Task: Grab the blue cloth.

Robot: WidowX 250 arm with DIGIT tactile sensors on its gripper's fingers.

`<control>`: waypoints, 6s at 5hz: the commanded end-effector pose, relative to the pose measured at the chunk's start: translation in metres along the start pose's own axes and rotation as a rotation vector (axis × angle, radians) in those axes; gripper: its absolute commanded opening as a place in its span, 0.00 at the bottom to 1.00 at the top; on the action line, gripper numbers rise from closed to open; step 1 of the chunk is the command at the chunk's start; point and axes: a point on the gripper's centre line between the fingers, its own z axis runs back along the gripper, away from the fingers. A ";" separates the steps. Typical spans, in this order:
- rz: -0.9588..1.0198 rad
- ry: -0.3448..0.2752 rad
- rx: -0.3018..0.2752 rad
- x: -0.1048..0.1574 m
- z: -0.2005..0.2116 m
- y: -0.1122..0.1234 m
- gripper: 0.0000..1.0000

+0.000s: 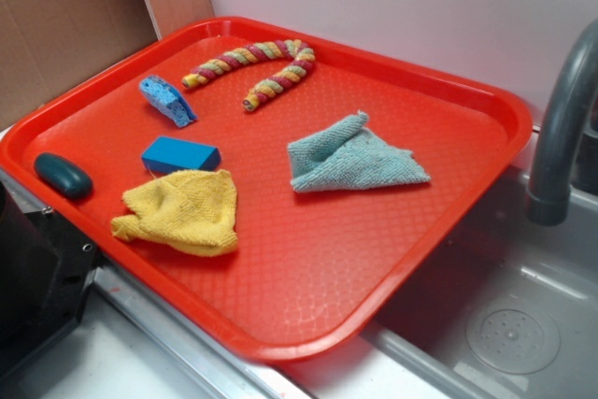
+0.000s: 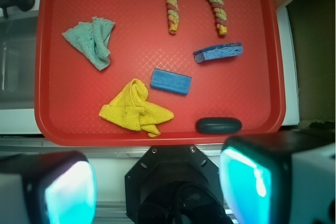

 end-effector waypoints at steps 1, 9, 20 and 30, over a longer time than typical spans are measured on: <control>0.000 0.000 0.000 0.000 0.000 0.000 1.00; -0.509 -0.125 -0.132 0.118 -0.193 -0.078 1.00; -0.256 0.021 0.030 0.104 -0.154 -0.057 0.00; 0.248 -0.046 0.082 0.105 -0.029 0.020 0.00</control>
